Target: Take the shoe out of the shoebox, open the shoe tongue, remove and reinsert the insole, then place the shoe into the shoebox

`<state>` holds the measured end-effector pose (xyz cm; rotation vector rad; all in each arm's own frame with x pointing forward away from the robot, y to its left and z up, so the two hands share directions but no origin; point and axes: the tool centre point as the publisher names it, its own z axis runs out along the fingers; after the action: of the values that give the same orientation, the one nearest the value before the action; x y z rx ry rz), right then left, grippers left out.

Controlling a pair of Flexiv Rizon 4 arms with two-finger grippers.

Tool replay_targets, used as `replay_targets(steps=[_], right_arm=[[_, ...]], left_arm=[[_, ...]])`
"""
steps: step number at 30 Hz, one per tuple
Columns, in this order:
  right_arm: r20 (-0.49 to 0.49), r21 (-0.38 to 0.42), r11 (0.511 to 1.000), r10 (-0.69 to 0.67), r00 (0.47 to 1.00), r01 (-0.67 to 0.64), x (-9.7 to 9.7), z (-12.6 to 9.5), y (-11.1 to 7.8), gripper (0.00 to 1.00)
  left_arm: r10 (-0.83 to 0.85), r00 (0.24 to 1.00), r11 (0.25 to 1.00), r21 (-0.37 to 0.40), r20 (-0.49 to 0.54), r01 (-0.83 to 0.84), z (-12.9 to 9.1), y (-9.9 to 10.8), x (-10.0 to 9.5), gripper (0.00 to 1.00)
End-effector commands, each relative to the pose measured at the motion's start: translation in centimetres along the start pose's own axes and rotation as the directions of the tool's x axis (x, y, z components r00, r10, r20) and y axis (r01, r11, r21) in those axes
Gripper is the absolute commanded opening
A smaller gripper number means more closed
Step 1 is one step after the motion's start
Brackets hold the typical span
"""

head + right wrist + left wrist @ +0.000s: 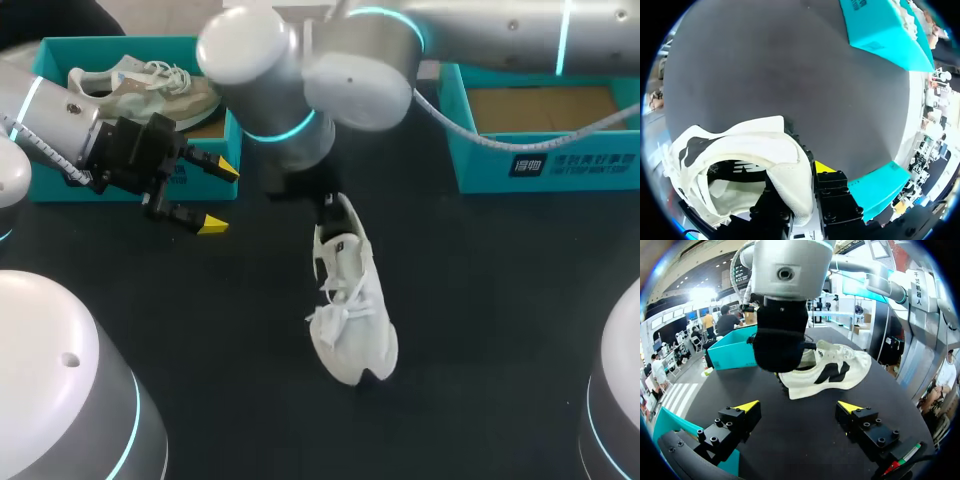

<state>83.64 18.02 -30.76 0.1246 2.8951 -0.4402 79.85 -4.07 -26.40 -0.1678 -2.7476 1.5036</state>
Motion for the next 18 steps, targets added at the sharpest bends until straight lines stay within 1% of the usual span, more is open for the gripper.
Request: replay_targets(steps=[1, 2, 5, 7, 9, 11, 18], right_arm=[[0.025, -0.032, 0.999, -0.006, 1.0, 0.007, 0.0, -7.0, -3.2, 0.0], [0.03, -0.026, 1.0, -0.014, 0.999, 0.015, -0.2, -7.9, -3.5, 0.0], [0.05, -0.047, 0.999, -0.023, 0.998, 0.025, -0.9, -10.3, -4.5, 0.0], [0.055, -0.052, 0.998, -0.021, 0.998, 0.023, -1.5, -11.7, -5.2, 0.0], [0.083, -0.068, 0.998, -0.009, 0.997, 0.014, -2.1, -13.0, -5.8, 0.0], [0.101, -0.029, 0.999, 0.028, 0.994, -0.025, -2.6, -14.0, -6.6, 0.0], [0.101, -0.029, 0.999, 0.028, 0.994, -0.025, -2.6, -14.0, -6.6, 0.0]], left_arm=[[0.0, 1.0, 1.0, -0.003, -0.002, 0.0, 0.1, 0.0, 0.0, 1.0], [0.0, 1.0, 1.0, -0.003, -0.002, 0.0, 0.1, 0.0, 0.0, 1.0], [0.0, 1.0, 1.0, -0.003, -0.002, 0.0, 0.1, 0.0, 0.0, 1.0], [0.0, 1.0, 1.0, -0.003, -0.002, 0.0, 0.1, 0.0, 0.0, 1.0], [0.0, 1.0, 1.0, -0.003, -0.002, 0.0, 0.1, 0.0, 0.0, 1.0], [0.0, 1.0, 1.0, -0.003, -0.002, 0.0, 0.1, 0.0, 0.0, 1.0], [0.0, 1.0, 1.0, -0.003, -0.002, 0.0, 0.1, 0.0, 0.0, 1.0]])
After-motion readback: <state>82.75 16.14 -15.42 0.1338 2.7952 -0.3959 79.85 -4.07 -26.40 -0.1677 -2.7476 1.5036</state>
